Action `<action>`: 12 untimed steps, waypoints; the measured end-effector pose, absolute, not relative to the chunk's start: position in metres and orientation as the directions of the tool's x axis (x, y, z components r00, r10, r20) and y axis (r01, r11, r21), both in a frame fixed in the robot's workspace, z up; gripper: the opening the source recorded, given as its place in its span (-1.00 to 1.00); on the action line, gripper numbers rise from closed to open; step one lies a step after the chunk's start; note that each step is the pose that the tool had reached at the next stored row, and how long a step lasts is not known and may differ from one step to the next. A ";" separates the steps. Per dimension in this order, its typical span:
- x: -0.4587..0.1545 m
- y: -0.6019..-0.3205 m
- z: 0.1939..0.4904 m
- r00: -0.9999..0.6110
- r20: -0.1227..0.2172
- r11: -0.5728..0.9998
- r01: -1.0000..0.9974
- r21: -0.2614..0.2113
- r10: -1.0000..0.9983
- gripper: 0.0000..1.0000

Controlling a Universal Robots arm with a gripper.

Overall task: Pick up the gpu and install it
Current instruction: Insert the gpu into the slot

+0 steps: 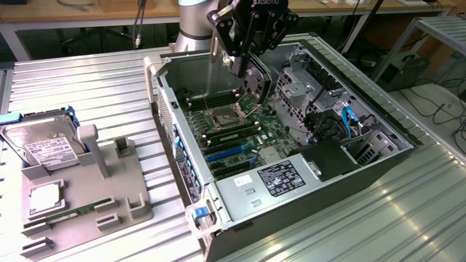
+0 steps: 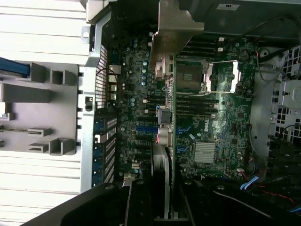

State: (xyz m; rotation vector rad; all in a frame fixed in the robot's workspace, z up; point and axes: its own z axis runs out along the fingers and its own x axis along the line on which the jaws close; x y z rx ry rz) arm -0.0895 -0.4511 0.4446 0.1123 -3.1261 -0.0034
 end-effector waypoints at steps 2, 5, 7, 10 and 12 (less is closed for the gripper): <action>-0.089 -0.451 0.445 -0.996 0.013 0.996 -0.092 0.003 -0.092 -0.45; -0.089 -0.451 0.445 -0.993 0.013 0.993 -0.115 0.003 -0.115 -0.45; -0.089 -0.451 0.445 -0.992 0.013 0.992 -0.125 0.003 -0.125 -0.45; -0.090 -0.451 0.445 -0.990 0.013 0.990 -0.142 0.003 -0.142 -0.45; -0.090 -0.451 0.445 -0.987 0.013 0.987 -0.159 0.003 -0.159 -0.45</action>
